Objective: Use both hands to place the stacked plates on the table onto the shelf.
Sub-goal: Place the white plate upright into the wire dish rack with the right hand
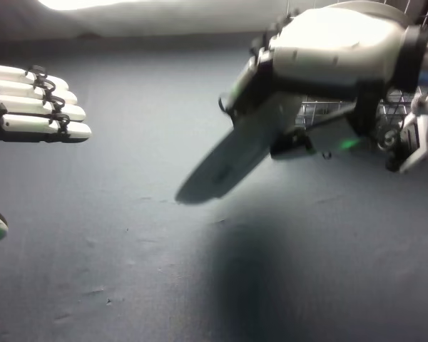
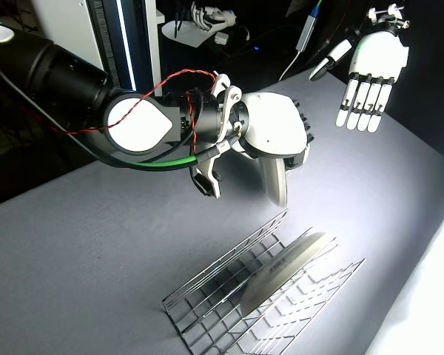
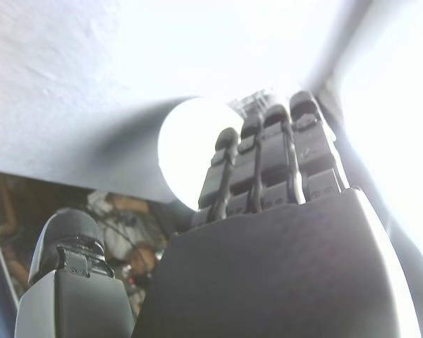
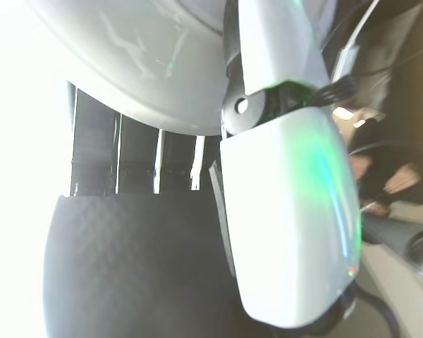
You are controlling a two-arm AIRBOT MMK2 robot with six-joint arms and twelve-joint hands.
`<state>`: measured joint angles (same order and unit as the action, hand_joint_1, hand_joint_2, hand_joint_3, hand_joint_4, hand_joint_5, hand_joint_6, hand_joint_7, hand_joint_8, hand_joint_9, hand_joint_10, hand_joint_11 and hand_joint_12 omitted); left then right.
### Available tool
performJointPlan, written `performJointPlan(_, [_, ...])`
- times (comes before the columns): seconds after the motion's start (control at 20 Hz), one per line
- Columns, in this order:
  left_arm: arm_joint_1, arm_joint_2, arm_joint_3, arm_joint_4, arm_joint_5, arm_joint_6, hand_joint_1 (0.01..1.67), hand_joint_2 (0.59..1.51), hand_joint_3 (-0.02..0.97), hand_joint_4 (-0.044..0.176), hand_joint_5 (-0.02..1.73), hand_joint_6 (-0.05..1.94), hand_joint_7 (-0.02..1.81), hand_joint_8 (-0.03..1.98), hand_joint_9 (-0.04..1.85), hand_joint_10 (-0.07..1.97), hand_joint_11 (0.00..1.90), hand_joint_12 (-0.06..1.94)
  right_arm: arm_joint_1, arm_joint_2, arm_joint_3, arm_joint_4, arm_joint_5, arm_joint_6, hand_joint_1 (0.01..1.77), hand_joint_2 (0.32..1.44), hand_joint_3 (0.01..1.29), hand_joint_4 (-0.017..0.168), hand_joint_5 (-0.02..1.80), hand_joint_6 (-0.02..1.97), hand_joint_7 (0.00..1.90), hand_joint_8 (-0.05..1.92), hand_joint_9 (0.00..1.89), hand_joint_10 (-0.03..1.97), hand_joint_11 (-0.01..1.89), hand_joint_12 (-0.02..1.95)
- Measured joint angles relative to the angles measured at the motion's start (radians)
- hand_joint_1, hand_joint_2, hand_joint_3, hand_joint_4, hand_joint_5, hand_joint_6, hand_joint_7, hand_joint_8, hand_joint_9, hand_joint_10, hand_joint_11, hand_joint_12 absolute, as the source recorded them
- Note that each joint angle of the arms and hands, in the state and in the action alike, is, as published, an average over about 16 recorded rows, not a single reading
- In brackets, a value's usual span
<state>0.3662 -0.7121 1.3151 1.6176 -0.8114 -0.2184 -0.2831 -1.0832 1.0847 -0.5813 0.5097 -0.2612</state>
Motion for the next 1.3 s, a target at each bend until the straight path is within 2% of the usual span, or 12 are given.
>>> performJointPlan(0.45, [-0.008,0.003,0.024,-0.001,-0.028,0.0,0.01,1.014,0.019,-0.001,0.02,0.02,0.01,0.0,0.02,-0.05,0.01,0.0,0.073,0.067,-0.049,0.334,-0.032,0.007,1.38,0.95,0.01,-0.002,0.98,0.96,1.13,0.68,1.0,1.02,0.92,1.23])
performJointPlan(0.75, [-0.007,-0.007,0.031,0.007,-0.037,0.0,0.01,1.014,0.019,-0.001,0.02,0.02,0.02,0.0,0.02,-0.05,0.01,0.0,0.101,0.108,-0.06,0.508,-0.057,0.01,1.38,0.95,0.01,-0.002,0.97,0.96,1.13,0.68,1.02,0.99,0.95,1.18])
performJointPlan(1.0, [-0.007,-0.017,0.028,0.021,-0.043,0.003,0.01,1.015,0.019,-0.001,0.02,0.02,0.02,0.0,0.02,-0.05,0.01,0.0,0.1,0.135,-0.05,0.585,-0.067,0.011,1.38,0.95,0.01,-0.003,0.95,0.98,1.11,0.69,1.05,0.95,0.98,1.14])
performJointPlan(1.3, [-0.012,-0.028,0.022,0.037,-0.054,0.009,0.01,1.015,0.019,-0.001,0.02,0.02,0.02,0.0,0.02,-0.05,0.01,0.0,0.067,0.152,-0.017,0.61,-0.061,0.01,1.39,0.95,0.01,-0.005,0.93,0.99,1.1,0.72,1.08,0.91,0.99,1.11])
